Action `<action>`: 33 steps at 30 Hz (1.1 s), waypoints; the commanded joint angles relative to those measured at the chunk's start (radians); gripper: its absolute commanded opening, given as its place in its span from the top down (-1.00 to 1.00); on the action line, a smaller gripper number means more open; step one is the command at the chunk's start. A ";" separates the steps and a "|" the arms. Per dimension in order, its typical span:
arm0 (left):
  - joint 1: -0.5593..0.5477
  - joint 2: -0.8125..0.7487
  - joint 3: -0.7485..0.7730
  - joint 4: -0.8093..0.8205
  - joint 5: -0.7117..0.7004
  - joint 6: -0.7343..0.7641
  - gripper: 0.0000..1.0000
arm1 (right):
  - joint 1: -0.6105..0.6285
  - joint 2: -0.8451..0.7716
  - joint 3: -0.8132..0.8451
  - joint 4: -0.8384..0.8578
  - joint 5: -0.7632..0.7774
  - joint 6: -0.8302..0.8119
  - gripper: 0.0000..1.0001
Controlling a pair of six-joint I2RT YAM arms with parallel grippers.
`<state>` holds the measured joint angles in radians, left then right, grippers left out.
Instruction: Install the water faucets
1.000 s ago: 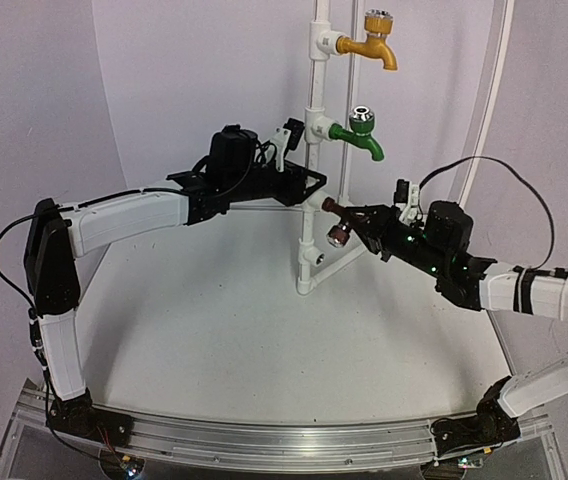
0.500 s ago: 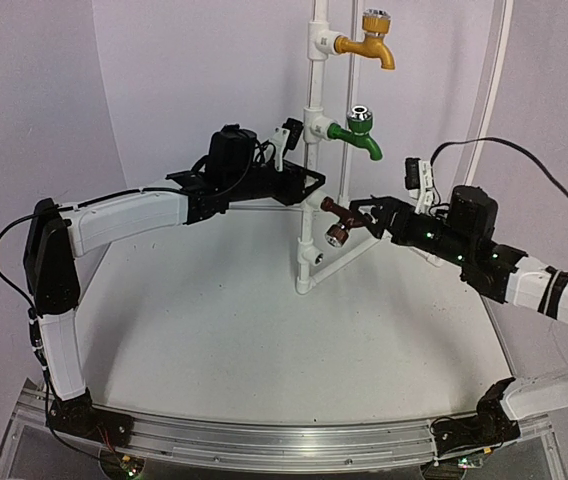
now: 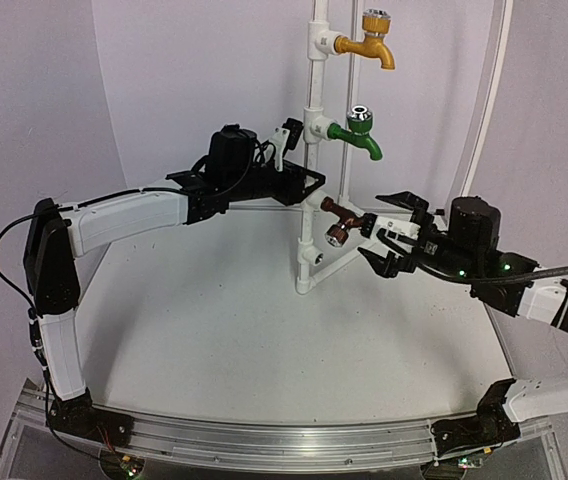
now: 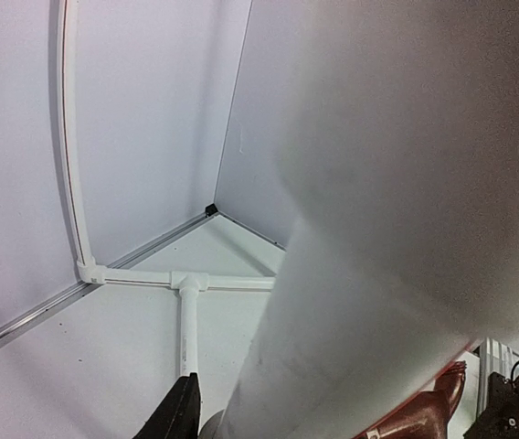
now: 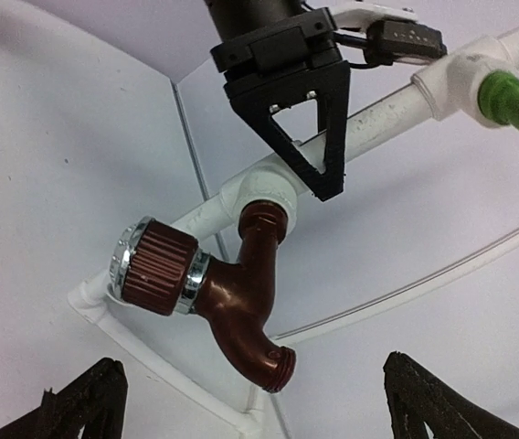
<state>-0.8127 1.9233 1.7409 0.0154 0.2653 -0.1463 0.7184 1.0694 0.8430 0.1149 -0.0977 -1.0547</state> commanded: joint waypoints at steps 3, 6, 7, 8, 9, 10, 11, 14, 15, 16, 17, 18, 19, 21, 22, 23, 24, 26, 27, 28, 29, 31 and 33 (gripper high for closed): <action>-0.016 -0.020 -0.013 -0.269 0.022 0.011 1.00 | 0.037 0.125 0.029 0.162 0.147 -0.413 -0.96; -0.016 -0.021 -0.013 -0.269 0.021 0.010 1.00 | 0.050 0.190 0.043 0.228 0.161 -0.431 -0.96; -0.016 -0.022 -0.013 -0.268 0.020 0.010 1.00 | 0.053 0.211 0.050 0.242 0.172 -0.418 -0.95; -0.016 -0.024 -0.013 -0.268 0.020 0.010 1.00 | 0.057 0.230 0.054 0.265 0.185 -0.404 -0.93; -0.016 -0.025 -0.013 -0.268 0.019 0.010 1.00 | 0.061 0.246 0.054 0.299 0.199 -0.384 -0.88; -0.016 -0.026 -0.014 -0.269 0.019 0.010 1.00 | 0.068 0.258 0.055 0.330 0.217 -0.354 -0.80; -0.016 -0.027 -0.014 -0.269 0.018 0.009 1.00 | 0.073 0.263 0.056 0.346 0.231 -0.316 -0.69; -0.016 -0.027 -0.014 -0.268 0.018 0.008 1.00 | 0.085 0.262 0.073 0.359 0.257 -0.151 0.04; -0.016 -0.026 -0.013 -0.269 0.020 0.008 1.00 | 0.087 0.255 0.068 0.367 0.253 -0.100 0.16; -0.016 -0.024 -0.011 -0.269 0.021 0.008 1.00 | 0.088 0.249 0.058 0.377 0.244 -0.068 0.21; -0.016 -0.021 -0.010 -0.269 0.023 0.008 1.00 | 0.089 0.244 0.050 0.381 0.235 -0.038 0.25; -0.016 -0.020 -0.009 -0.269 0.025 0.009 1.00 | 0.091 0.244 0.043 0.381 0.232 -0.006 0.31; -0.016 -0.018 -0.007 -0.269 0.027 0.009 1.00 | 0.091 0.243 0.043 0.375 0.228 0.038 0.46; -0.016 -0.015 -0.004 -0.270 0.031 0.011 1.00 | 0.091 0.243 0.057 0.336 0.201 0.186 0.70; -0.016 -0.014 -0.001 -0.270 0.032 0.011 1.00 | 0.091 0.248 0.069 0.303 0.185 0.235 0.82; -0.016 -0.013 -0.001 -0.270 0.032 0.010 1.00 | 0.091 0.254 0.075 0.283 0.173 0.297 0.89; -0.016 -0.012 0.000 -0.270 0.035 0.010 1.00 | 0.091 0.259 0.076 0.274 0.165 0.356 0.99; -0.016 -0.011 0.001 -0.270 0.035 0.008 1.00 | 0.091 0.258 0.068 0.260 0.127 0.448 1.00; -0.016 -0.011 0.001 -0.270 0.035 0.008 1.00 | 0.091 0.255 0.063 0.256 0.112 0.493 1.00; -0.016 -0.011 0.002 -0.270 0.036 0.008 1.00 | 0.091 0.253 0.059 0.256 0.089 0.541 1.00; -0.016 -0.011 0.002 -0.270 0.036 0.008 1.00 | 0.091 0.250 0.062 0.255 0.074 0.603 1.00; -0.016 -0.011 0.003 -0.270 0.037 0.008 1.00 | 0.087 0.246 0.066 0.252 0.037 0.738 1.00; -0.015 -0.011 0.000 -0.270 0.037 0.008 1.00 | 0.087 0.249 0.067 0.252 0.010 0.850 1.00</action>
<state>-0.8089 1.9224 1.7409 0.0106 0.2705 -0.1459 0.7795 1.3322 0.8753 0.3481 0.0963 -0.5663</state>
